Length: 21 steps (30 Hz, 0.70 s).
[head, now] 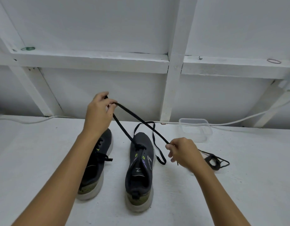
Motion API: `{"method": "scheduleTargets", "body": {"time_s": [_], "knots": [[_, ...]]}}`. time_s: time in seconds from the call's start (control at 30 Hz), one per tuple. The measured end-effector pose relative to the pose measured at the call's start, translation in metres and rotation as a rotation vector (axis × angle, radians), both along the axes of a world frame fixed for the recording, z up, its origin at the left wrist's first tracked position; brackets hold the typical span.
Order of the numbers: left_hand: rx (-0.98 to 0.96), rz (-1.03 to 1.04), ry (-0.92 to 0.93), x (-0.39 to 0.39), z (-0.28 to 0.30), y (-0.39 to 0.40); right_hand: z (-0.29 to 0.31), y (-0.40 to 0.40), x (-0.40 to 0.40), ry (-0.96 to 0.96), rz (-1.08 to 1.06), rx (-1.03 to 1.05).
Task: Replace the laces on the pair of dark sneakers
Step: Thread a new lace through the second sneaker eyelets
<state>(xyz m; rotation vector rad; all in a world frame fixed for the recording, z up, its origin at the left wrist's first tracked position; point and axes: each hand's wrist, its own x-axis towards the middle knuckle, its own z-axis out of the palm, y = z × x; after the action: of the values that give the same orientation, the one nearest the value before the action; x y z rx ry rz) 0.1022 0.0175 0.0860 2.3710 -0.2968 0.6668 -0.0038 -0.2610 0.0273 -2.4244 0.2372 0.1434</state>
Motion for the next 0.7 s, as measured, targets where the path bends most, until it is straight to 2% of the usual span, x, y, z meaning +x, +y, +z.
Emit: {"method": "scheduleTargets", "body": {"time_s": [0.07,0.13,0.2,0.3,0.4,0.53,0.63,0.7], "knots": [[0.071,0.008,0.158,-0.002,-0.017,-0.001,-0.012,0.0,-0.006,0.106,-0.063,0.144],[0.179,0.042,0.357,-0.009,-0.034,-0.004,-0.023,0.003,-0.011,0.258,-0.152,0.469],[0.216,0.046,0.432,-0.02,-0.047,-0.012,-0.032,0.01,-0.015,0.381,-0.255,0.825],[0.129,-0.162,0.44,-0.043,-0.052,-0.03,-0.043,0.02,-0.015,0.405,-0.359,1.175],[0.199,-0.356,0.565,-0.062,-0.061,-0.043,-0.046,0.027,-0.014,0.35,-0.345,1.395],[0.329,-0.268,0.617,-0.065,-0.076,-0.047,-0.045,0.035,-0.016,0.289,-0.355,1.422],[0.348,-0.234,0.655,-0.066,-0.079,-0.051,-0.043,0.038,-0.017,0.261,-0.362,1.195],[0.282,-0.21,0.68,-0.068,-0.081,-0.054,-0.046,0.04,-0.015,0.234,-0.403,1.16]]}}
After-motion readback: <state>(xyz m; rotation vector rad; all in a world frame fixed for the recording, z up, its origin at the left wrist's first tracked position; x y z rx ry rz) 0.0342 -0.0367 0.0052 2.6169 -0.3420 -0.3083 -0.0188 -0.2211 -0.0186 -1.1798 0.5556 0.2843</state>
